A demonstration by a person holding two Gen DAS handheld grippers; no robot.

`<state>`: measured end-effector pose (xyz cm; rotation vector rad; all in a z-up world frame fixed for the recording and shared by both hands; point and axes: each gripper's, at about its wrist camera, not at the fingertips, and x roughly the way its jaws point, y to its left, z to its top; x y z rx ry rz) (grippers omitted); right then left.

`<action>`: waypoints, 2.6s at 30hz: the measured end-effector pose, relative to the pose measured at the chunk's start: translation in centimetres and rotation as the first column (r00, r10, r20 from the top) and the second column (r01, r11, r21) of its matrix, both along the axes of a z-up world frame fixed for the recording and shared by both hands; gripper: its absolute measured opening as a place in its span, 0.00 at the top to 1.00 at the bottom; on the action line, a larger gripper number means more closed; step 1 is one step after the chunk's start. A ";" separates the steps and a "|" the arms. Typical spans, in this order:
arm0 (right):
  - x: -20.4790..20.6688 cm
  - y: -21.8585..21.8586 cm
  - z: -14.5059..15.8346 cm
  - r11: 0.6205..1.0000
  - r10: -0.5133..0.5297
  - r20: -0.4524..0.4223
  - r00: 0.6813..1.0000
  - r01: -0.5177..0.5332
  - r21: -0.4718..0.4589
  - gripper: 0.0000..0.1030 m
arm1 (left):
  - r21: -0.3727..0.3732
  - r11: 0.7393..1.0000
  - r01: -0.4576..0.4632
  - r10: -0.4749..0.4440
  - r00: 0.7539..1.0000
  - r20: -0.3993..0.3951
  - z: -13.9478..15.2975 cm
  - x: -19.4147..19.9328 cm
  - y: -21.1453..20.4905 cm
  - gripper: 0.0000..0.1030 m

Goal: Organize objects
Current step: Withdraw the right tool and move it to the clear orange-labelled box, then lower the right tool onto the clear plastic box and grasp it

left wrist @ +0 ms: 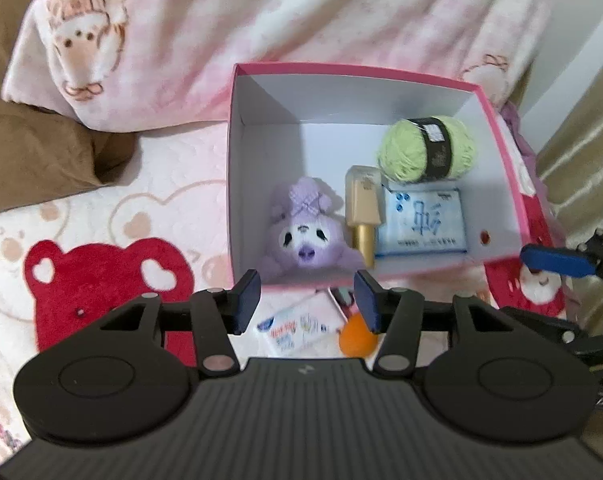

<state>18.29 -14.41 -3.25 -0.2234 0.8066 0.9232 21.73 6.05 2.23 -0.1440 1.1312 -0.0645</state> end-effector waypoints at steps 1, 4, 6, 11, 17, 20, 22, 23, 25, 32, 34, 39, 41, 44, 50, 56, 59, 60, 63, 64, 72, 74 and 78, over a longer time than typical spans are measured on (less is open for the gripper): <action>-0.7 -0.4 0.5 1.000 0.004 0.017 1.000 -0.004 -0.004 0.44 | 0.002 1.000 0.010 -0.010 1.000 0.008 0.7 -0.7 -0.2 0.48; -2.8 -1.2 1.7 0.999 0.019 0.118 0.993 -0.014 -0.045 0.44 | -0.002 0.999 0.041 -0.041 0.999 0.029 2.4 -2.4 -0.8 0.47; -3.8 -1.8 2.2 0.997 0.024 0.156 0.987 -0.012 -0.075 0.44 | -0.002 0.998 0.057 -0.057 0.996 0.063 3.9 -3.6 -1.3 0.45; -5.5 -3.9 2.9 0.995 0.033 0.176 0.984 -0.015 -0.102 0.42 | 0.008 0.992 0.126 -0.126 0.986 0.110 5.9 -5.8 -3.4 0.41; -7.4 -7.1 1.7 0.992 0.070 0.199 0.977 -0.047 -0.119 0.39 | -0.004 0.976 0.216 -0.213 0.964 0.161 5.6 -8.2 -6.3 0.39; -7.9 -8.6 0.1 0.993 0.076 0.169 0.983 -0.059 -0.102 0.39 | -0.031 0.976 0.216 -0.209 0.966 0.154 3.4 -9.0 -7.2 0.38; -7.9 -9.1 -1.3 0.994 0.066 0.130 0.989 -0.053 -0.099 0.38 | -0.061 0.974 0.218 -0.207 0.967 0.148 1.9 -9.3 -7.6 0.38; -8.0 -9.2 -2.0 0.992 0.069 0.122 0.990 -0.056 -0.110 0.38 | -0.079 0.972 0.221 -0.209 0.967 0.145 1.1 -9.4 -7.9 0.38; -8.1 -9.2 -3.4 0.990 0.074 0.117 0.990 -0.058 -0.132 0.37 | -0.124 0.968 0.220 -0.204 0.970 0.130 -0.8 -9.3 -8.5 0.38; -6.8 -8.7 -8.1 0.985 0.044 0.075 0.996 -0.031 -0.167 0.35 | -0.163 0.967 0.196 -0.181 0.978 0.102 -6.7 -8.9 -11.0 0.38; -6.5 -8.4 -9.4 0.985 0.033 0.072 0.997 -0.020 -0.171 0.35 | -0.206 0.962 0.178 -0.162 0.982 0.096 -8.3 -8.5 -11.2 0.39; -5.9 -7.4 -12.6 0.978 0.039 0.039 0.998 -0.030 -0.205 0.36 | -0.282 0.952 0.114 -0.098 0.993 0.070 -12.5 -7.4 -12.2 0.43; -5.9 -6.8 -13.7 0.972 0.044 0.042 0.998 -0.033 -0.235 0.37 | -0.281 0.953 0.112 -0.094 0.992 0.079 -13.6 -7.3 -12.8 0.44; -5.9 -6.4 -14.6 0.965 0.039 0.064 0.997 -0.021 -0.262 0.38 | -0.268 0.956 0.120 -0.096 0.990 0.100 -14.8 -7.2 -13.4 0.49; -5.7 -5.7 -14.8 0.967 0.017 0.076 0.997 0.003 -0.257 0.46 | -0.313 0.940 0.135 -0.101 0.987 0.123 -16.0 -7.6 -13.3 0.57; -6.4 -4.7 -14.3 0.971 0.021 0.053 0.998 -0.008 -0.239 0.52 | -0.336 0.933 0.129 -0.107 0.991 0.083 -15.3 -7.6 -12.5 0.58; -7.0 -3.9 -13.9 0.976 0.019 0.036 0.999 -0.011 -0.219 0.52 | -0.341 0.933 0.115 -0.095 0.993 0.074 -14.7 -7.8 -11.8 0.58; -7.2 -3.5 -13.8 0.977 0.026 0.033 0.999 -0.018 -0.213 0.52 | -0.354 0.929 0.108 -0.090 0.994 0.068 -14.6 -7.9 -11.5 0.58; -7.8 -2.3 -13.6 0.975 0.047 0.052 0.998 -0.035 -0.219 0.52 | -0.379 0.922 0.084 -0.073 0.996 0.042 -14.6 -7.9 -10.8 0.58; -8.0 -1.9 -13.5 0.973 0.052 0.064 0.997 -0.036 -0.227 0.53 | -0.376 0.923 0.078 -0.067 0.997 0.043 -14.6 -8.0 -10.7 0.58; -7.2 -2.6 -12.5 0.961 0.019 0.179 0.984 0.031 -0.274 0.21 | -0.374 0.927 0.031 -0.008 0.998 0.062 -14.6 -7.9 -9.0 0.58; -6.3 -3.0 -12.5 0.963 0.011 0.179 0.984 0.038 -0.267 0.14 | -0.381 0.924 0.019 0.008 0.998 0.067 -14.8 -7.6 -8.8 0.58; -4.7 -2.6 -13.5 0.958 0.042 0.153 0.987 0.003 -0.286 0.12 | -0.396 0.918 -0.016 0.046 0.997 0.067 -15.8 -7.2 -8.3 0.57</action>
